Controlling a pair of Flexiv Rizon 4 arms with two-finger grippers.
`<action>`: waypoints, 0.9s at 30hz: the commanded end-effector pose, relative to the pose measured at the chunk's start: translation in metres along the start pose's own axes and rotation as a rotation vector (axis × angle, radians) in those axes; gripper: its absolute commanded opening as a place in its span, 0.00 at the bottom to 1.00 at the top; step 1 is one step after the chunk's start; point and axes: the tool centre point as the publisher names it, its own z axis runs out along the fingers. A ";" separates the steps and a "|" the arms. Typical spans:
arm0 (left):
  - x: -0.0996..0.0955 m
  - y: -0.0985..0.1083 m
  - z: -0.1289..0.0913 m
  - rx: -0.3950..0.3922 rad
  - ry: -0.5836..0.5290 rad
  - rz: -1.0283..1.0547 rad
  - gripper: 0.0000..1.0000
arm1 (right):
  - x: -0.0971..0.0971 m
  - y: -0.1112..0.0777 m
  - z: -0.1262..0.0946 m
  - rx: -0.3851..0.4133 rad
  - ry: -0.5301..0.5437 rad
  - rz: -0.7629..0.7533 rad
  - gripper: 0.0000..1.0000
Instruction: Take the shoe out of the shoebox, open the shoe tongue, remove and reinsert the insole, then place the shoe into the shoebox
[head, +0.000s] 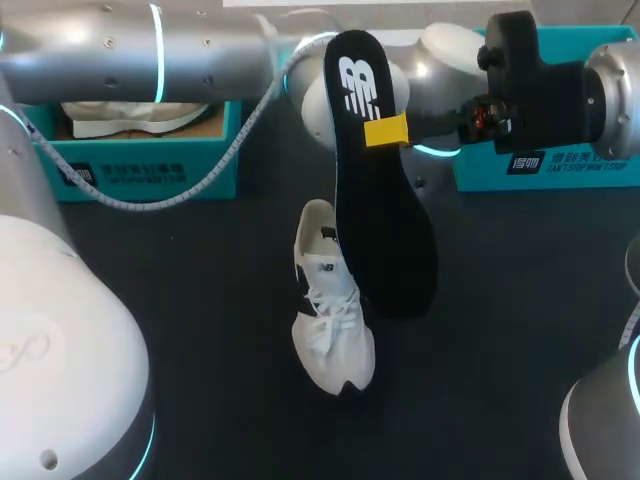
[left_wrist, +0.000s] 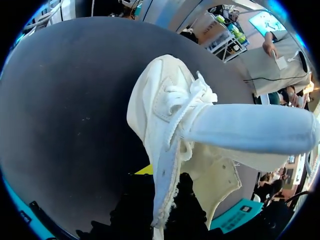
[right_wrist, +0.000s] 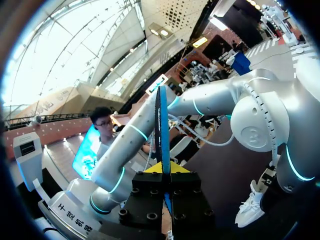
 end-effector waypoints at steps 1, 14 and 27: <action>-0.004 -0.003 0.011 0.000 -0.005 -0.019 0.00 | -0.002 0.003 0.005 0.005 -0.001 0.002 0.00; 0.000 -0.002 0.010 0.034 -0.042 -0.013 1.00 | -0.002 0.003 0.005 0.005 -0.001 0.002 0.00; 0.033 0.029 -0.070 0.021 -0.353 0.003 1.00 | -0.002 0.003 0.005 0.005 -0.001 0.002 0.00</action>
